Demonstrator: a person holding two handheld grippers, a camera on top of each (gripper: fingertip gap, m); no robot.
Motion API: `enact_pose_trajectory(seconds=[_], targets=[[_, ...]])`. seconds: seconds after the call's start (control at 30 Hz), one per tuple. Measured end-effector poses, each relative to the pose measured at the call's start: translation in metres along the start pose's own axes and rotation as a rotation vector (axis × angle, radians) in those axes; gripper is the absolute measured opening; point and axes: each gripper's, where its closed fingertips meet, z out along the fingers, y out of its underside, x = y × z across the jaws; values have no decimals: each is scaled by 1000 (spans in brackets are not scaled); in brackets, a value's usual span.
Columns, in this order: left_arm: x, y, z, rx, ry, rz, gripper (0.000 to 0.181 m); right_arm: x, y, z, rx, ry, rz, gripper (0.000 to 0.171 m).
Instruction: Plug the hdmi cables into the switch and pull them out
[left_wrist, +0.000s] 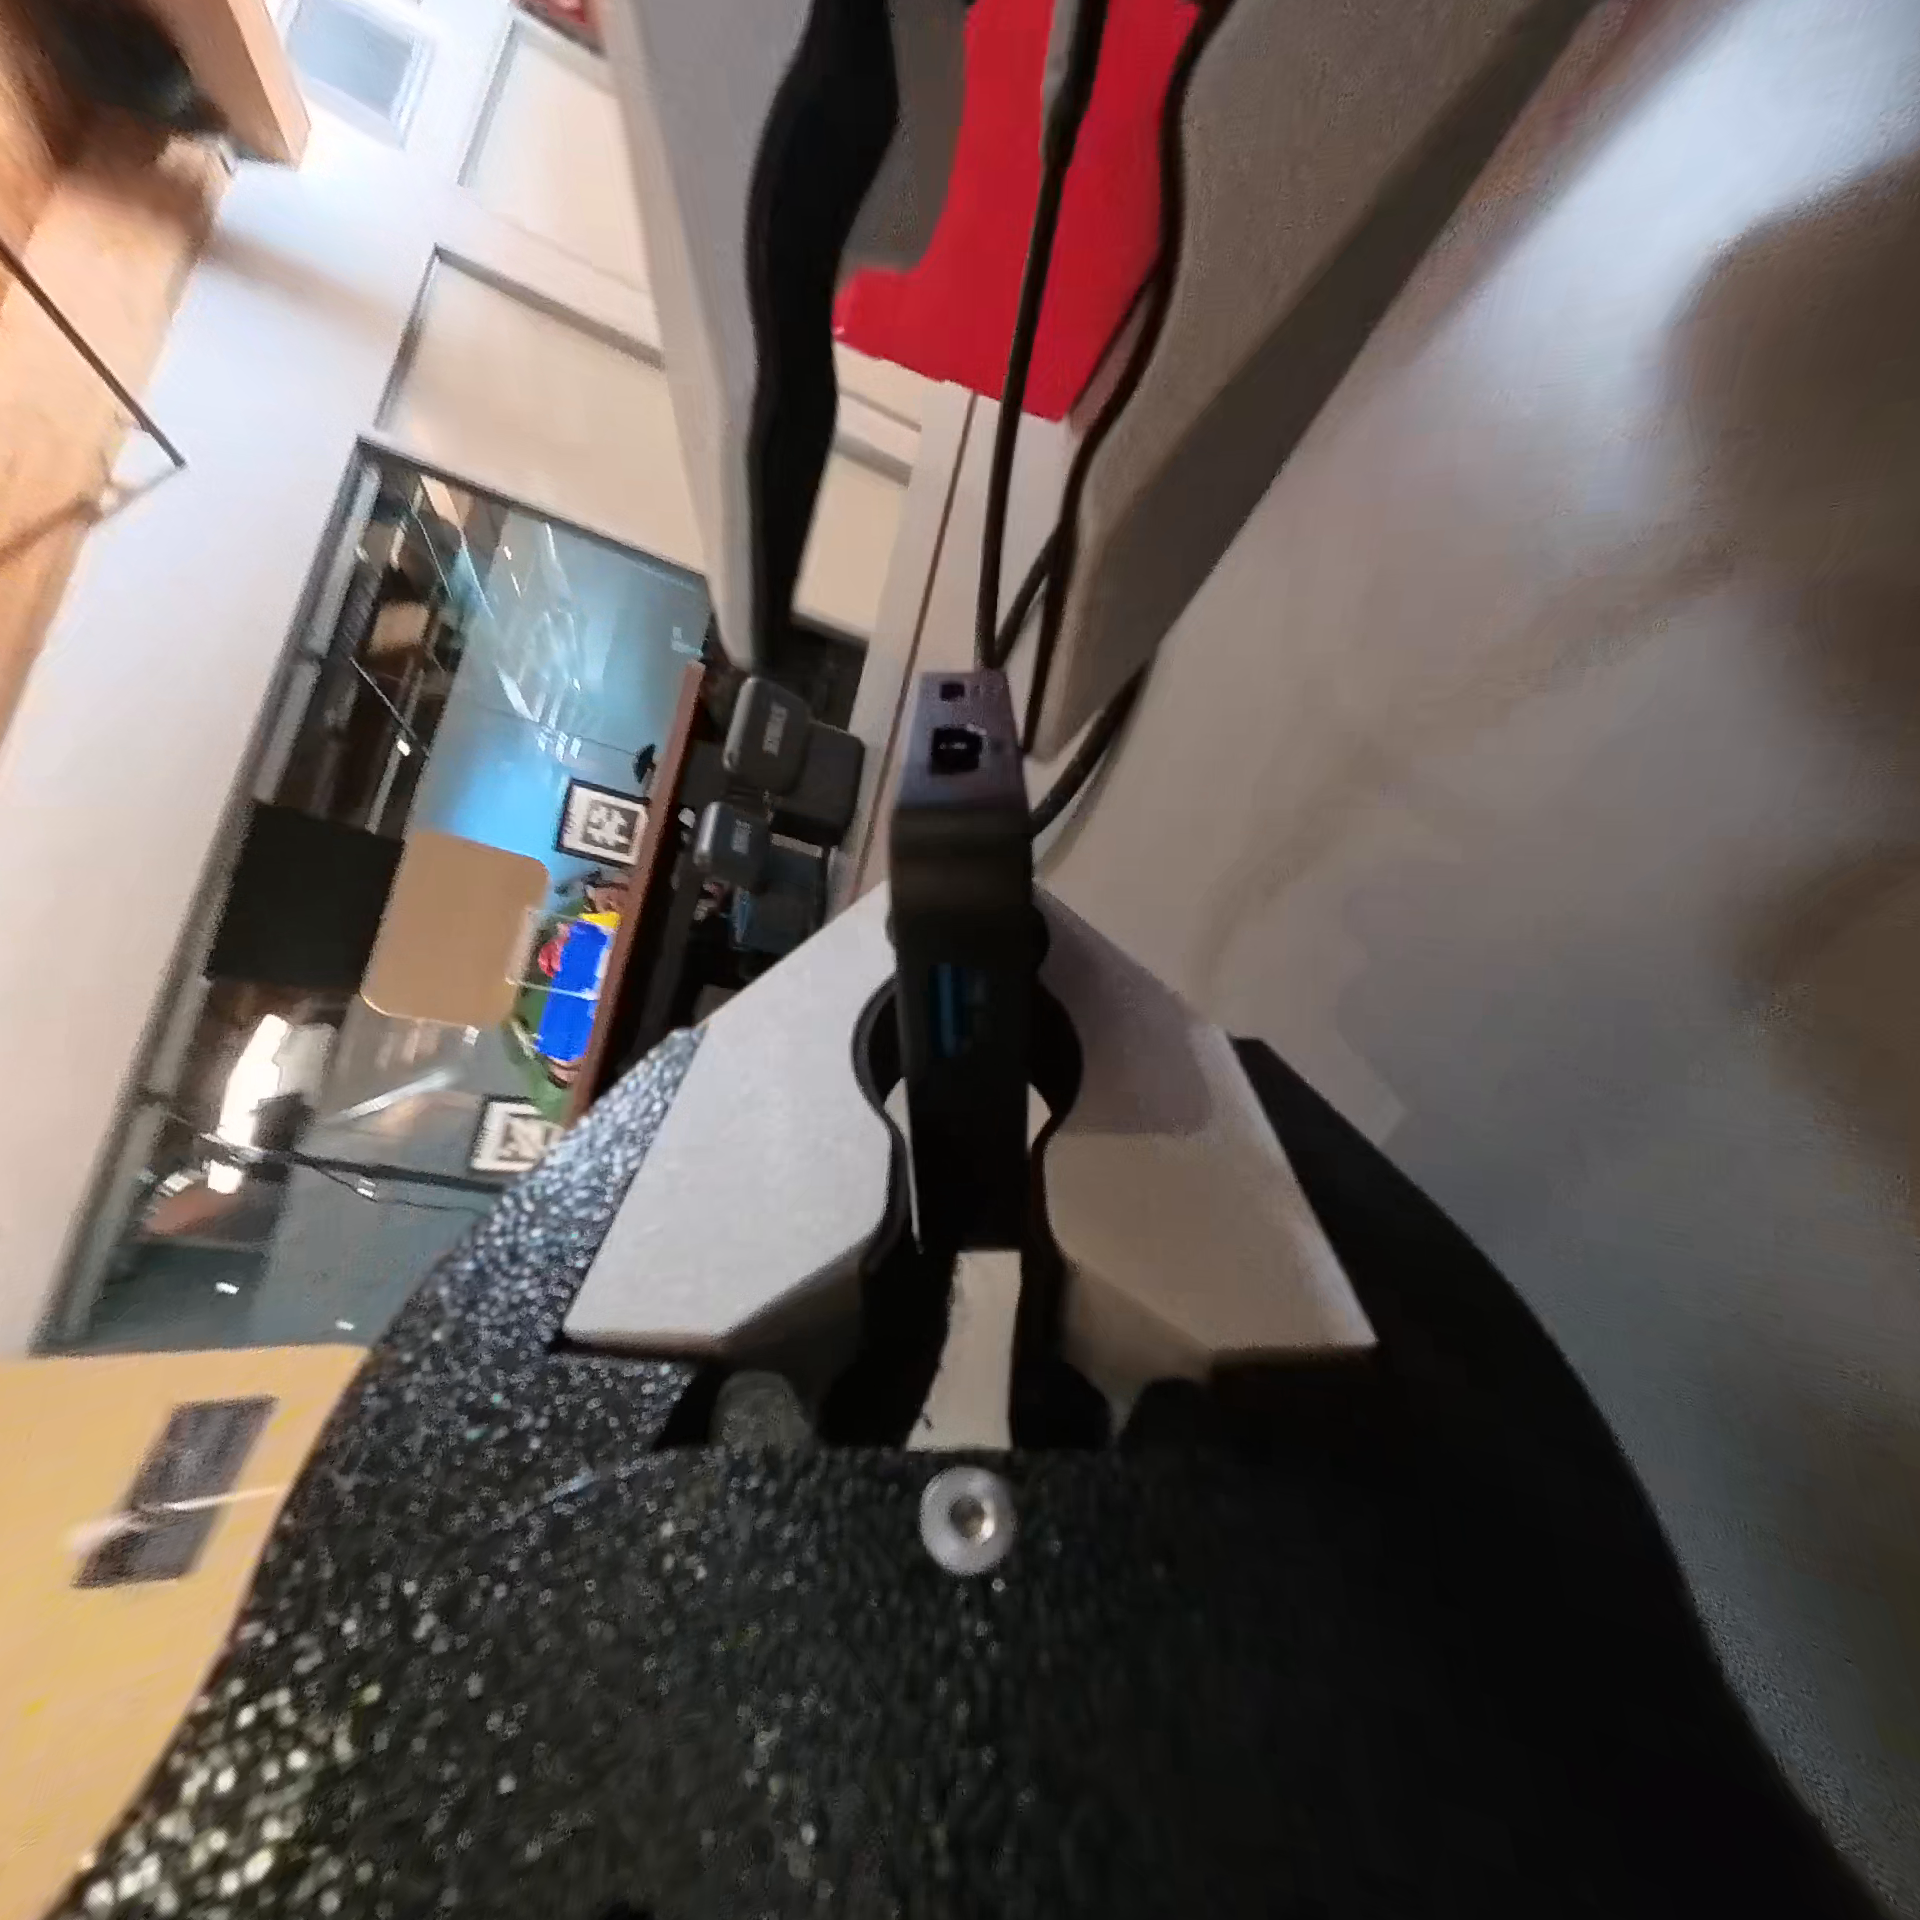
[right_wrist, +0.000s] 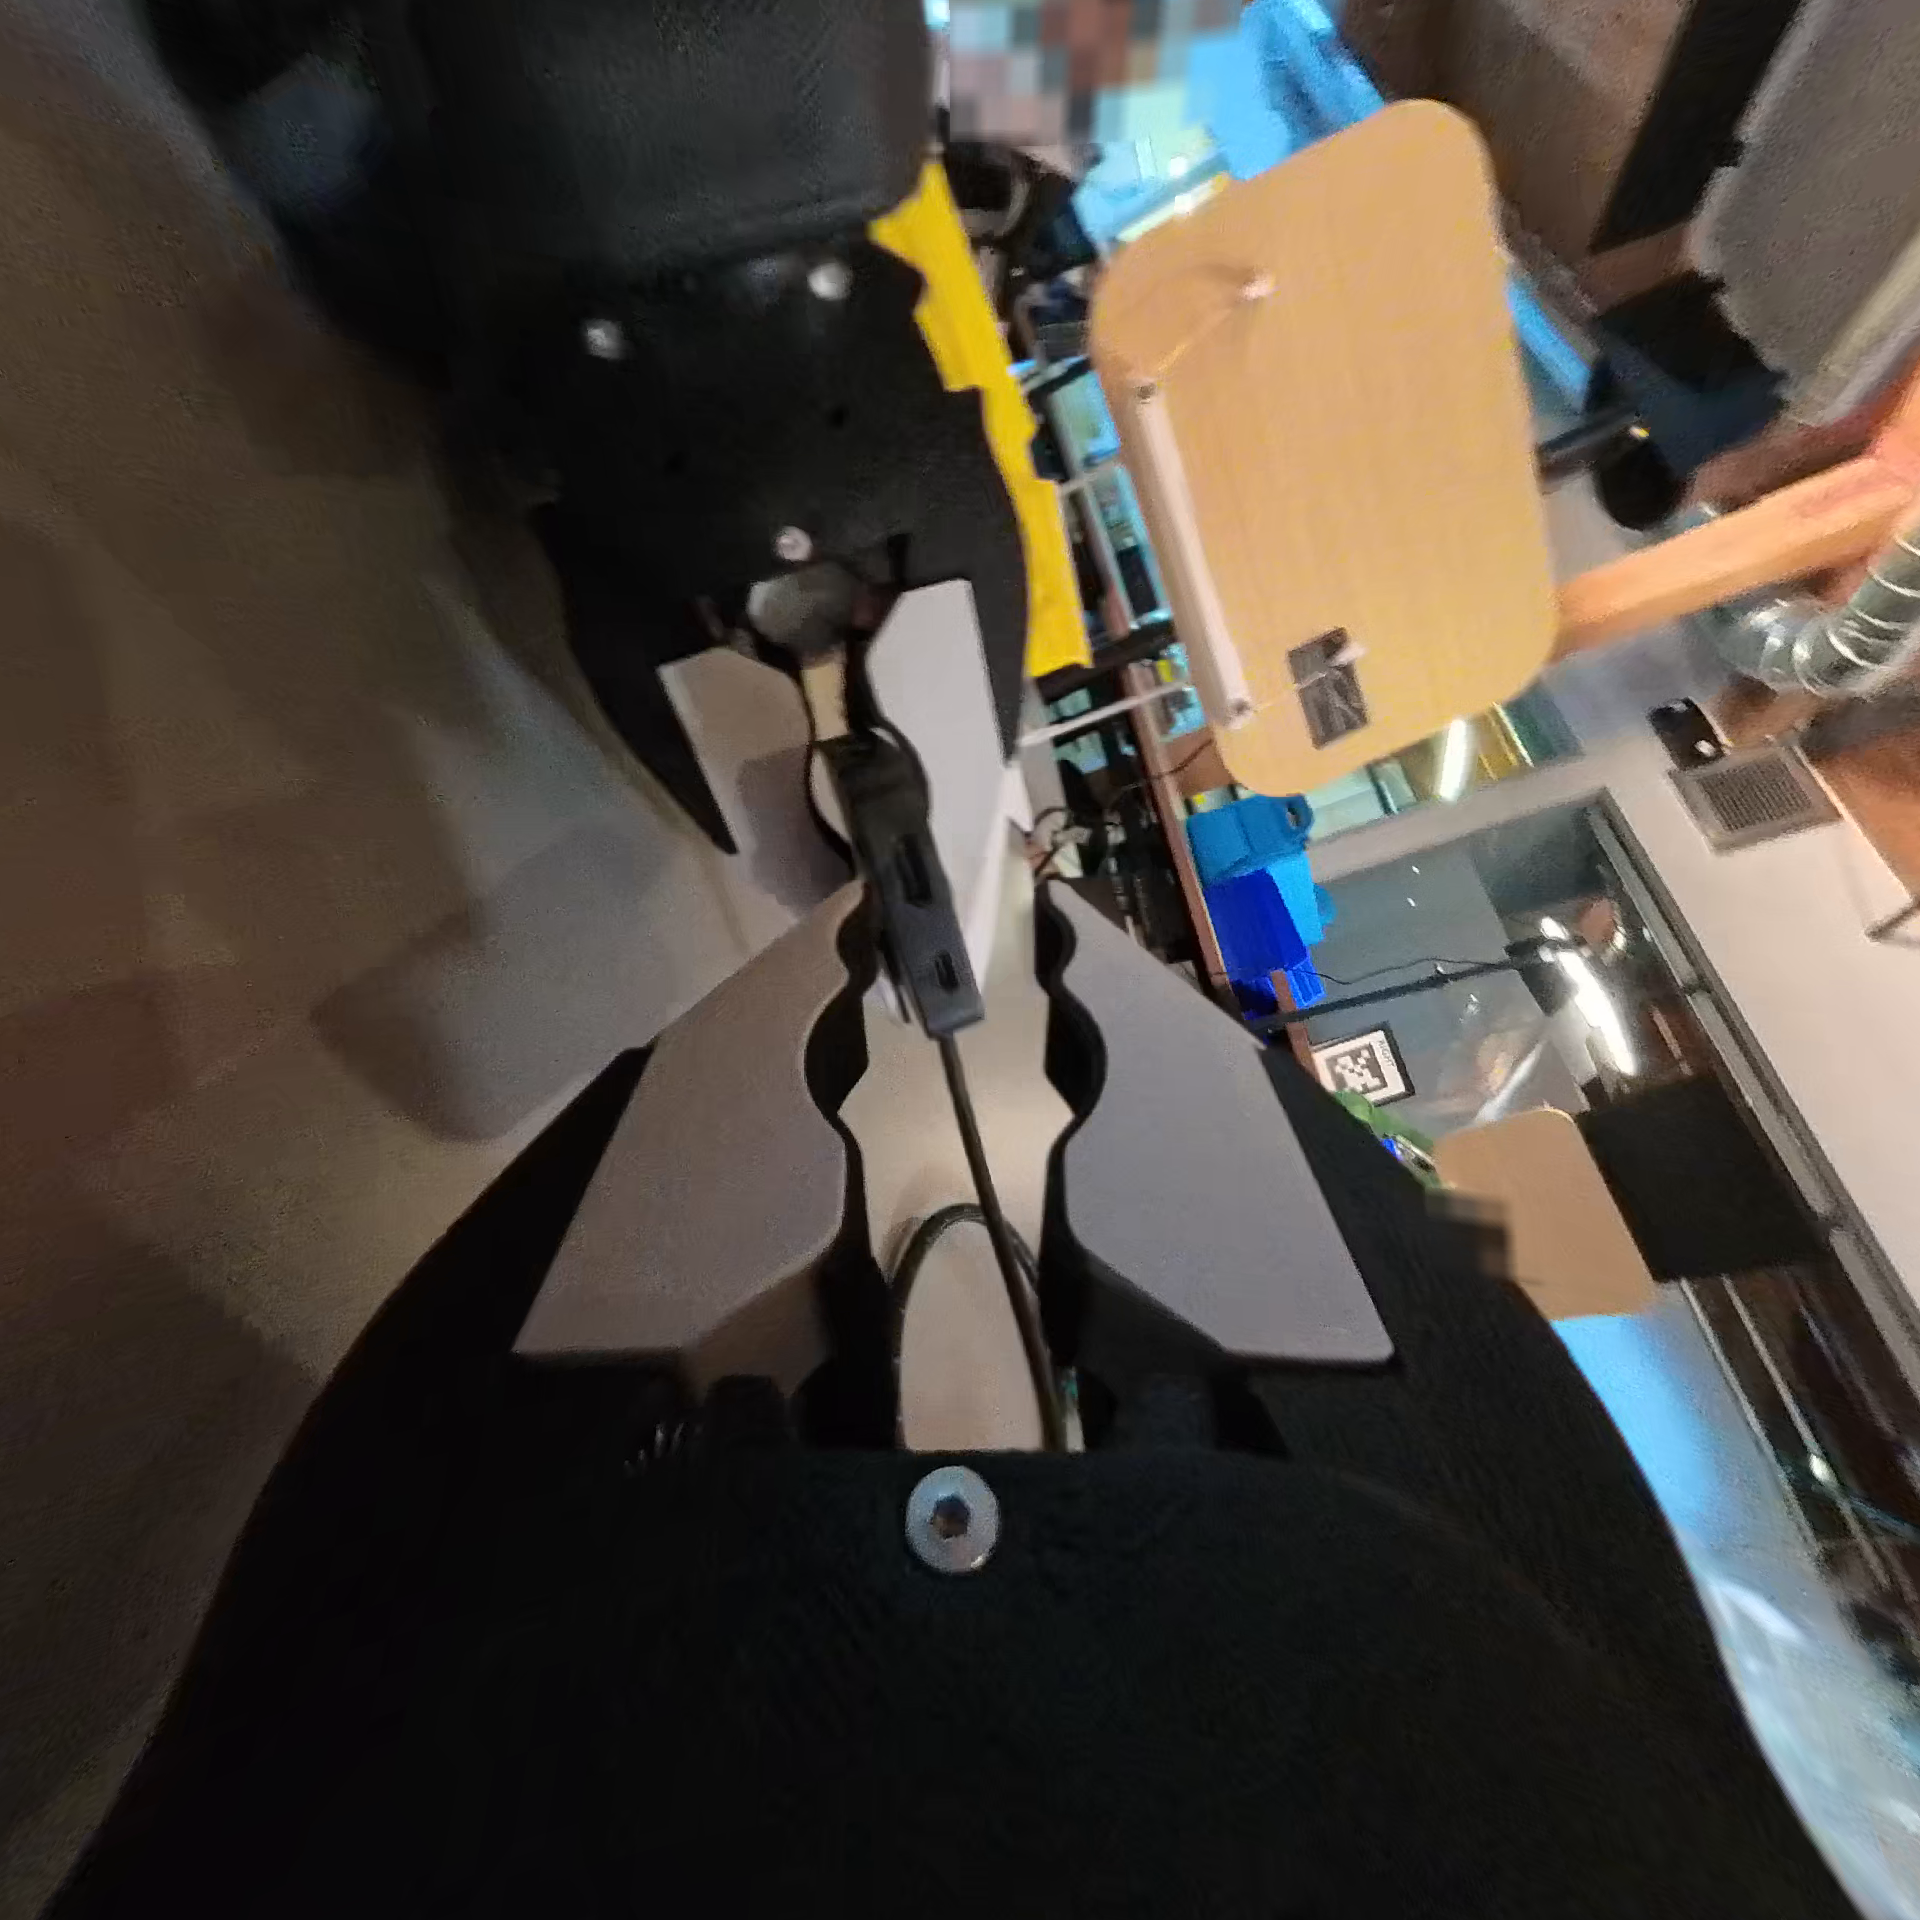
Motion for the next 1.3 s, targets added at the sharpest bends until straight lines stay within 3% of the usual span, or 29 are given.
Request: enact_pose_trajectory(seconds=[0.2,0.33,0.57,0.7,0.83,0.97,1.03,1.1,1.3], targets=[[-9,13,0,-8,23,-222,13,62,20,-19,-34,336,106,25],[-11,19,0,-30,14,-230,12,87,66,-32,-220,532,148,23],[-3,7,-1,47,34,-136,12,85,135,-42,-341,585,488,21],[9,-6,-4,118,79,-52,12,88,149,-50,-325,608,640,23],[1,9,3,57,42,-71,12,102,130,-54,-304,613,485,31],[-5,29,5,-28,25,-109,12,136,89,-65,-267,661,227,25],[-5,27,5,-15,34,-122,12,142,80,-56,-228,594,265,23],[-1,21,4,16,51,-100,11,136,96,-31,-291,424,361,26],[14,9,3,30,71,69,11,70,205,22,-745,-131,682,32]])
